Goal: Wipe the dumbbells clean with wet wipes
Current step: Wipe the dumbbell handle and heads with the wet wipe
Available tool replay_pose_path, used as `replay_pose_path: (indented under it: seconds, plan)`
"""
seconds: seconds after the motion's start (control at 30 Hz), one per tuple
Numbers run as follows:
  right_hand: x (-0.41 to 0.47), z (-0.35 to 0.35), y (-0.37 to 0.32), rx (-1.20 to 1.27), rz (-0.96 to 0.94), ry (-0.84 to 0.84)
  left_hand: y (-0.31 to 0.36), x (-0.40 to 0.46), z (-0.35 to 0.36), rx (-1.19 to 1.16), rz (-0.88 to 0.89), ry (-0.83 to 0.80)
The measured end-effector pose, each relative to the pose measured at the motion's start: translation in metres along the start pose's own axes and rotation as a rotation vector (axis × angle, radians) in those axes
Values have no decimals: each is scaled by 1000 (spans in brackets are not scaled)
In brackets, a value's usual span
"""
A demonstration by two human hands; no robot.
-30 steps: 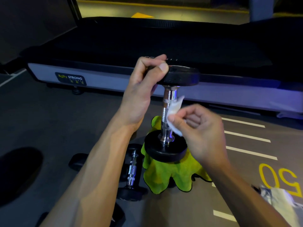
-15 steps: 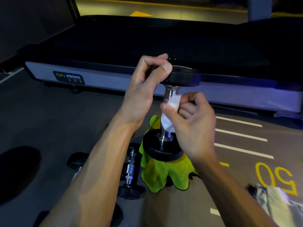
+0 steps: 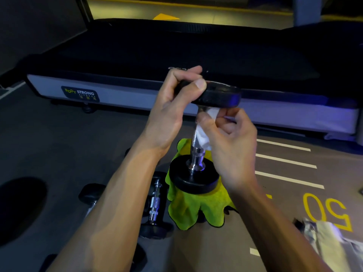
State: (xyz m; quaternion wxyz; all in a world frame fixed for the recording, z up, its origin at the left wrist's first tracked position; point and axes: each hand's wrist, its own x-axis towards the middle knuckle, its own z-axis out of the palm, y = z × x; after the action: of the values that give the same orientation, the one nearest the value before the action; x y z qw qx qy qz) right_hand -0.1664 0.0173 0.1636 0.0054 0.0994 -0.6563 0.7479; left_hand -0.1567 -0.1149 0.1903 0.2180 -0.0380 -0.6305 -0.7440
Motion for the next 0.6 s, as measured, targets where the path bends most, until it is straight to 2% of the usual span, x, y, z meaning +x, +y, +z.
replay_pose_path:
  seconds: [0.17,0.3,0.4,0.53,0.6]
  plan:
    - [-29,-12,34,-75,16,-171,-1,0,-3,-12,-13,10]
    - [-39,-24,36,-188,-36,-298,-1,-2,-6,-39,-6,27]
    - [-31,-18,25,-192,-81,-250,-1,-3,-7,-35,-2,32]
    - [-7,3,15,-166,-116,-80,-3,-3,-11,2,5,38]
    - [-7,7,20,-151,-101,-68,-4,-3,-14,25,4,42]
